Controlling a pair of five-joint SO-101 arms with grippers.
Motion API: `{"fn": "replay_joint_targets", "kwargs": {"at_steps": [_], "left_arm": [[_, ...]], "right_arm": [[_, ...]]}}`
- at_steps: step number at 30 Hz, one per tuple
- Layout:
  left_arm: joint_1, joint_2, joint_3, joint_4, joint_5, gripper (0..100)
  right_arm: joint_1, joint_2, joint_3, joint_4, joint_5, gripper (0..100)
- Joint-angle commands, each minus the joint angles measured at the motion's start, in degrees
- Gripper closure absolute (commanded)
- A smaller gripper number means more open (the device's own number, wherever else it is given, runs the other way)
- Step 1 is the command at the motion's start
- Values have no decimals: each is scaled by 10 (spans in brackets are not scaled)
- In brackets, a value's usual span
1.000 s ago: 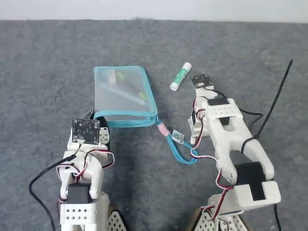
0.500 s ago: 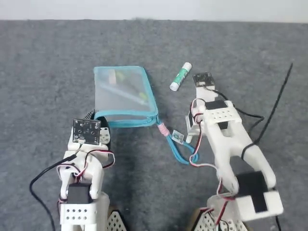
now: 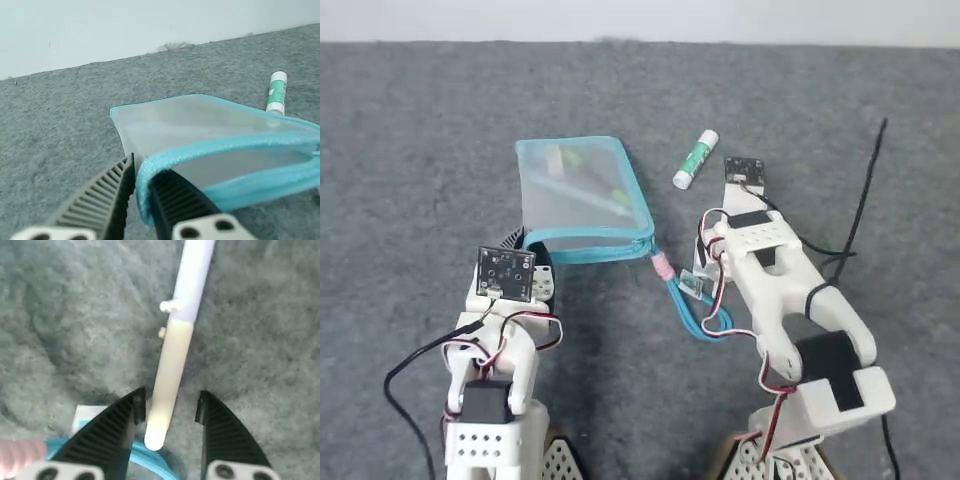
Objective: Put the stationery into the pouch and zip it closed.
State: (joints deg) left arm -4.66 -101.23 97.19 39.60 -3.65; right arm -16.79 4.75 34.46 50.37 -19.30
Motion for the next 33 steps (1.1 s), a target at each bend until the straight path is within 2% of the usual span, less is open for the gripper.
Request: {"fn": "replay_joint_targets", "kwargs": {"at_steps": [1, 4, 6, 10, 14, 18, 22, 28, 33], "left_arm": [[7, -1, -4, -1, -4, 988], [8, -3, -4, 4, -4, 988], [9, -3, -4, 6, -4, 988], [23, -2, -4, 7, -4, 988], [20, -1, -4, 7, -4, 988], [23, -3, -4, 17, -4, 988], [23, -4, -4, 21, -4, 988], [23, -4, -4, 22, -5, 988], [23, -4, -4, 22, -5, 988]], "right_arm": [[0, 11, -13, 4, -9, 868], [1, 11, -12, 7, -3, 998], [2, 11, -12, 19, 6, 965], [3, -7, -16, 35, 50, 991], [45, -58, -4, 62, 159, 991], [93, -153, -3, 108, 241, 991], [95, -271, 10, 154, 286, 991], [13, -467, 38, 237, 376, 992], [-129, -583, 40, 329, 460, 992]]}}
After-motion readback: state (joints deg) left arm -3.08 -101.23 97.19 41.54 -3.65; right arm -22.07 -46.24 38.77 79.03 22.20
